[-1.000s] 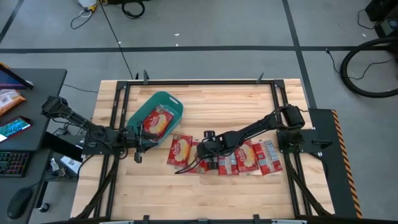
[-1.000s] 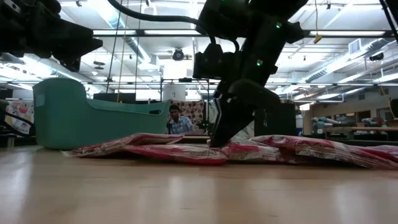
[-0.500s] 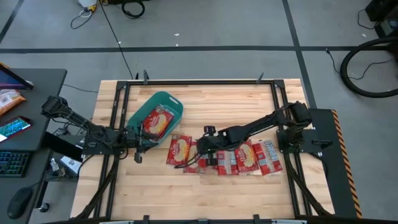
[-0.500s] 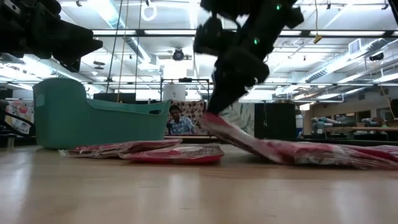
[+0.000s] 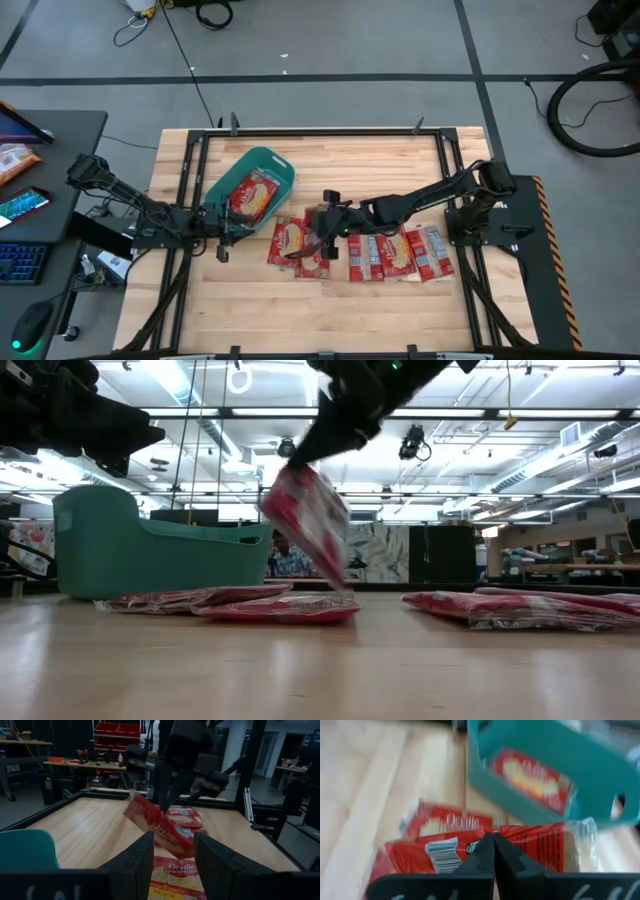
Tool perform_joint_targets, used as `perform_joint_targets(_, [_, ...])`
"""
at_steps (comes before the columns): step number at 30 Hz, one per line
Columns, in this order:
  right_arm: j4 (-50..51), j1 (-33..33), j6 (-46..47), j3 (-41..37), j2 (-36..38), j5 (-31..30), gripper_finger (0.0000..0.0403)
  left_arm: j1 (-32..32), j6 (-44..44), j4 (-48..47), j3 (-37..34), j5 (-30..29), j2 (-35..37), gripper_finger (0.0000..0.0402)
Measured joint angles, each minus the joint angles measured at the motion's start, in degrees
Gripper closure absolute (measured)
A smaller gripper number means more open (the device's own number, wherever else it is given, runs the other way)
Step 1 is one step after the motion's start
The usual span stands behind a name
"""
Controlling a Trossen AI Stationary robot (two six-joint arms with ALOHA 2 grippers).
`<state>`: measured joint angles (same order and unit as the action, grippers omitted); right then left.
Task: Sort popcorn bags into baskets
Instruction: Put the red popcorn bag into the green bin
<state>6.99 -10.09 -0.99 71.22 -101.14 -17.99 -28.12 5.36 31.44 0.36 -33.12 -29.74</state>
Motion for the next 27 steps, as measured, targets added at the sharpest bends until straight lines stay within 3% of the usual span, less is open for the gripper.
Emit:
perform_joint_targets(9, [-19.35, 2.18, -8.64, 0.02, 0.0, 2.93, 0.0402, -0.91, -4.52, 4.46, 1.8, 0.62, 0.02, 0.026])
perform_joint_targets(11, [-22.7, 3.09, -9.49, 0.02, 0.0, 5.02, 0.0402, -1.51, -4.52, 4.48, 1.9, 4.64, 0.08, 0.026])
perform_joint_targets(19, [-33.47, 7.52, -9.38, 0.04, -1.17, 12.78, 0.0402, -3.26, -4.94, -0.74, 2.01, 29.72, 0.0, 0.026])
perform_joint_targets(21, [-38.74, 8.44, -9.33, 0.22, -2.76, 14.39, 0.0402, -3.54, -6.03, -0.74, 2.01, 31.53, 0.02, 0.026])
perform_joint_targets(27, [-42.21, 10.55, -9.36, 3.23, -6.94, 17.43, 0.0402, -3.67, -7.21, -2.27, 2.13, 31.67, -0.1, 0.026])
